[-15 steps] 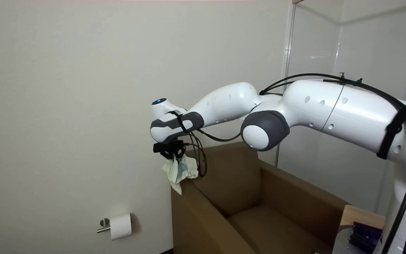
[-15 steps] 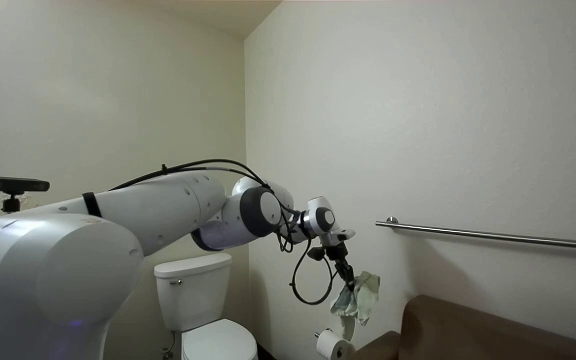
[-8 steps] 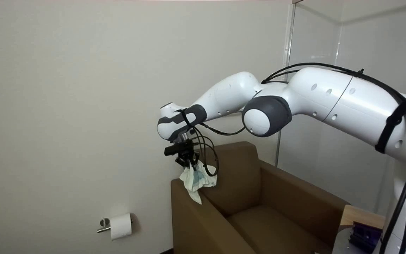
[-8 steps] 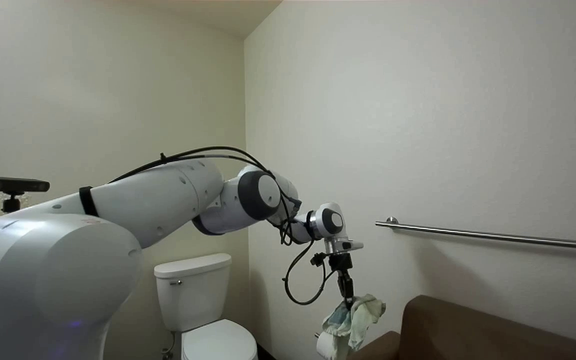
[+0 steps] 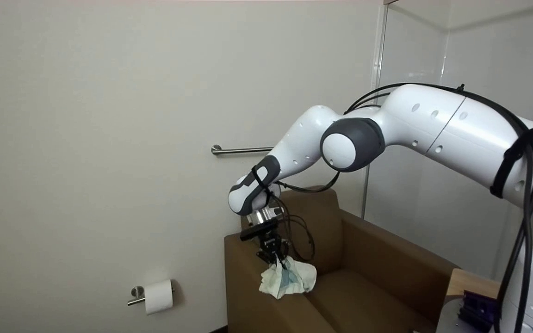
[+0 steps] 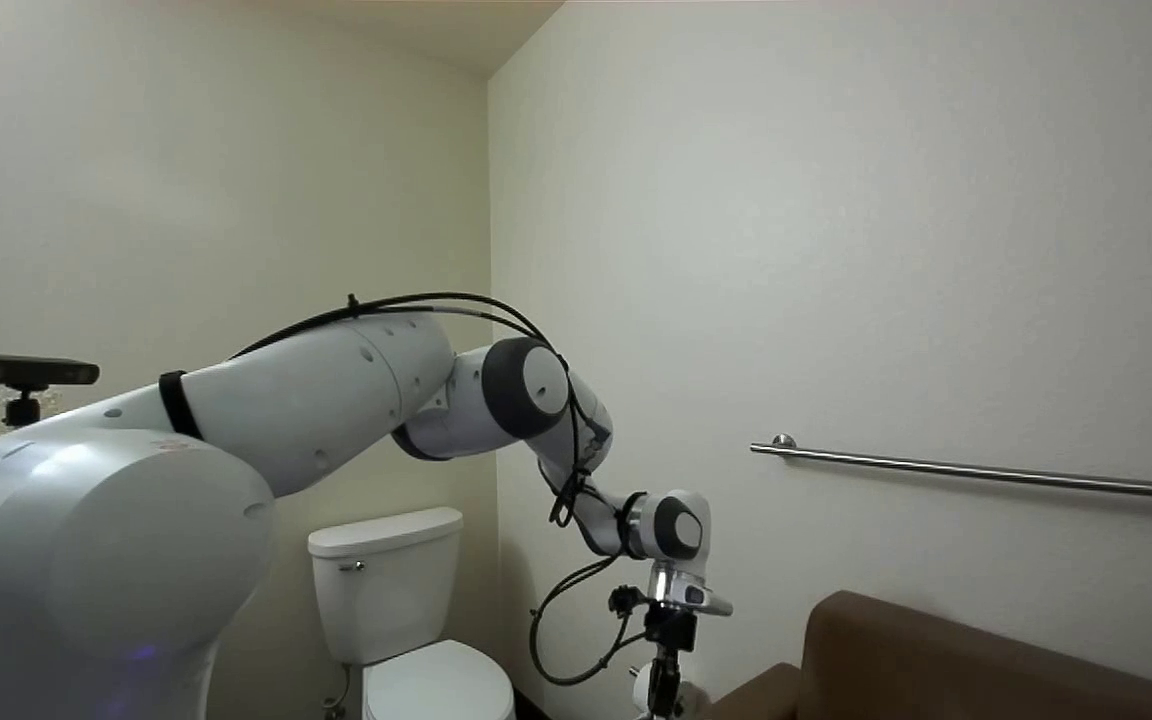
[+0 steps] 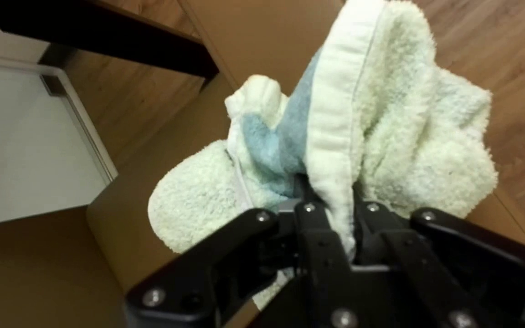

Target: Wipe the sofa with the cloth

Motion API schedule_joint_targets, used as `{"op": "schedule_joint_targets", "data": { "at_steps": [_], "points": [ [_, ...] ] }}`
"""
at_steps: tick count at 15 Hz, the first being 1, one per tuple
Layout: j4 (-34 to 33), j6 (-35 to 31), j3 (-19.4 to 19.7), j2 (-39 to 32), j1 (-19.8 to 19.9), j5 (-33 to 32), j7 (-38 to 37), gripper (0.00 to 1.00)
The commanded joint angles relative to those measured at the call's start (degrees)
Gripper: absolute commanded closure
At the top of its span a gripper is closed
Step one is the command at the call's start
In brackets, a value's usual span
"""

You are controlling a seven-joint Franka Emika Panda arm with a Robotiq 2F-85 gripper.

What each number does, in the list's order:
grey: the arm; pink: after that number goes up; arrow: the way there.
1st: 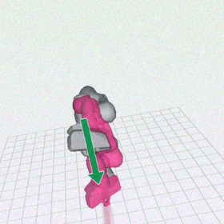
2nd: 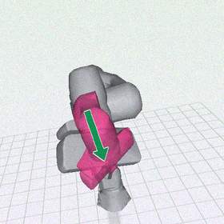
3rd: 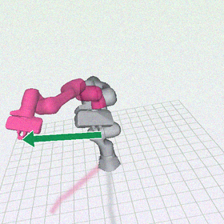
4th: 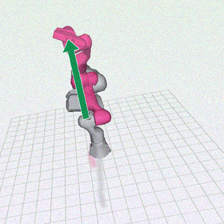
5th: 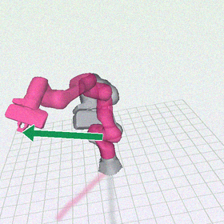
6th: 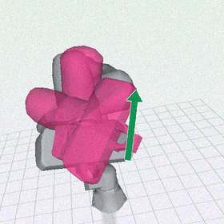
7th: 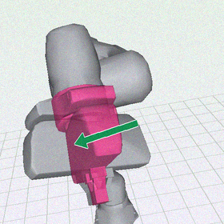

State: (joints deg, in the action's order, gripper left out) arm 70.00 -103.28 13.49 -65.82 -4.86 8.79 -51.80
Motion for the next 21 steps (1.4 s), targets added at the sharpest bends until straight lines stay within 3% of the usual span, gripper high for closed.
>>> {"op": "schedule_joint_targets", "data": {
  "at_steps": [1, 5, 8, 17, 19, 20, 21],
  "points": [
    [4.0, -0.5, -5.1, 0.5, 4.9, 1.4, 5.0, 0.92],
    [-3.2, 1.6, -7.4, -4.5, 7.8, 1.3, 8.2, 0.92],
    [-9.5, 1.9, -7.8, -7.5, 7.8, 0.4, 9.7, 0.92],
    [-34.5, -3.1, -0.3, -19.8, 1.6, -10.5, 2.0, 0.92],
    [-38.0, -4.7, 1.0, -21.3, 1.5, -13.5, -0.5, 0.92],
    [-33.2, -8.2, 1.1, -18.0, 1.0, -15.4, -2.0, 0.92],
    [-34.9, -9.5, 1.7, -18.7, 1.0, -16.7, -3.3, 0.92]
  ]
}}
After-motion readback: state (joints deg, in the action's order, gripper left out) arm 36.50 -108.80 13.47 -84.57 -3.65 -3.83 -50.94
